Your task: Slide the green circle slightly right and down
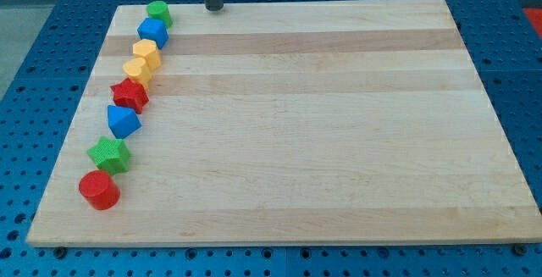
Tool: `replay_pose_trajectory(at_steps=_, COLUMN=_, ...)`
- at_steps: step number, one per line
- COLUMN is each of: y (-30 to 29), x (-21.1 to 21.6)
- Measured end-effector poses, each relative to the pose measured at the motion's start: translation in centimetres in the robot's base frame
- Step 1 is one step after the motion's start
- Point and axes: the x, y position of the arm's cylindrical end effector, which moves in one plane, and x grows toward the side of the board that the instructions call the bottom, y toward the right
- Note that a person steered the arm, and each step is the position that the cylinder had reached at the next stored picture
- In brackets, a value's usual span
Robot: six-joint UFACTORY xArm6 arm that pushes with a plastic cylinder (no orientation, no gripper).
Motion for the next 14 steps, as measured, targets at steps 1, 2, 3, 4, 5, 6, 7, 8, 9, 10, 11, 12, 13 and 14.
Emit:
replay_pose_trajectory(at_steps=1, y=-1.5, x=-0.1)
replay_pose_trajectory(at_steps=2, y=-3.7, x=-0.2)
replay_pose_trajectory(at_steps=3, y=-5.9, x=-0.1)
replay_pose_trajectory(at_steps=4, y=-8.2, x=-0.2)
replay_pose_trajectory(at_steps=5, y=-10.5, x=-0.1)
replay_pose_trajectory(at_steps=6, y=-12.6, x=-0.1)
replay_pose_trajectory(at_steps=7, y=-14.6, x=0.0)
replay_pose_trajectory(at_steps=8, y=-14.5, x=0.6)
replay_pose_trajectory(at_steps=9, y=-12.4, x=1.0)
replay_pose_trajectory(at_steps=10, y=-10.1, x=2.8)
replay_pose_trajectory(at_steps=11, y=-7.8, x=4.7)
replay_pose_trajectory(at_steps=12, y=-5.8, x=6.6)
replay_pose_trajectory(at_steps=13, y=-2.4, x=8.4)
replay_pose_trajectory(at_steps=14, y=0.1, x=11.2)
